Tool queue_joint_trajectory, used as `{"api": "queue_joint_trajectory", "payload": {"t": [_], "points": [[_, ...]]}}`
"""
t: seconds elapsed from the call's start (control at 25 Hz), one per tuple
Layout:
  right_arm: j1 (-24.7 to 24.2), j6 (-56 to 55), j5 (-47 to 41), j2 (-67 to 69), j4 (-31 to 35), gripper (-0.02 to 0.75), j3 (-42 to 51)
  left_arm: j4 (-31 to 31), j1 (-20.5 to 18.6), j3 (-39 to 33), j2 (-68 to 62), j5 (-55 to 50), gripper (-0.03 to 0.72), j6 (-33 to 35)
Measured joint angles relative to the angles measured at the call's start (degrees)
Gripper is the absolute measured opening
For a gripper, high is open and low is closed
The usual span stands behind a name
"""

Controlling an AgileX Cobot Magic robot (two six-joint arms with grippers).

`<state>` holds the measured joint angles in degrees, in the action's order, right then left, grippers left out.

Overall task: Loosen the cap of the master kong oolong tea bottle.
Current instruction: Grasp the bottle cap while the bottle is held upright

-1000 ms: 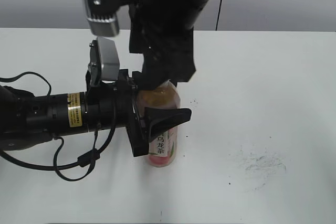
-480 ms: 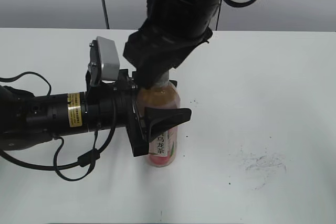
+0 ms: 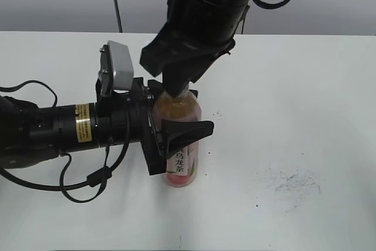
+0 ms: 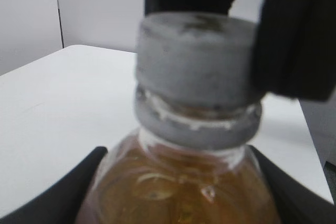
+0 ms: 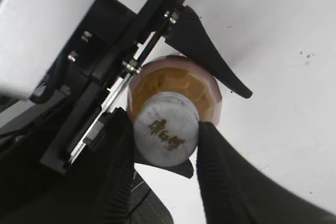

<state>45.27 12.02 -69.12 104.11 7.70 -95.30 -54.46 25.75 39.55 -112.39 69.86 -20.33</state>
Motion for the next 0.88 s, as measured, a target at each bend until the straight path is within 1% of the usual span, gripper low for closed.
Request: {"api": "queue_joint_trajectory", "payload": {"t": [0.2, 0.36, 0.64, 0.88], "points": [[0.0, 7.64, 0.12, 0.0, -0.24, 0.278, 0.0, 0.0, 0.0, 0.0, 0.0, 0.0, 0.445, 0.0], [0.0, 18.43, 0.18, 0.0, -0.34, 0.278, 0.0, -0.05, 0.0, 0.0, 0.0, 0.0, 0.445, 0.0], [0.0, 44.51, 0.46, 0.0, -0.69, 0.278, 0.0, -0.29, 0.0, 0.0, 0.0, 0.0, 0.445, 0.12], [0.0, 71.13, 0.68, 0.0, -0.86, 0.278, 0.0, -0.58, 0.0, 0.0, 0.0, 0.09, 0.445, 0.45]]}}
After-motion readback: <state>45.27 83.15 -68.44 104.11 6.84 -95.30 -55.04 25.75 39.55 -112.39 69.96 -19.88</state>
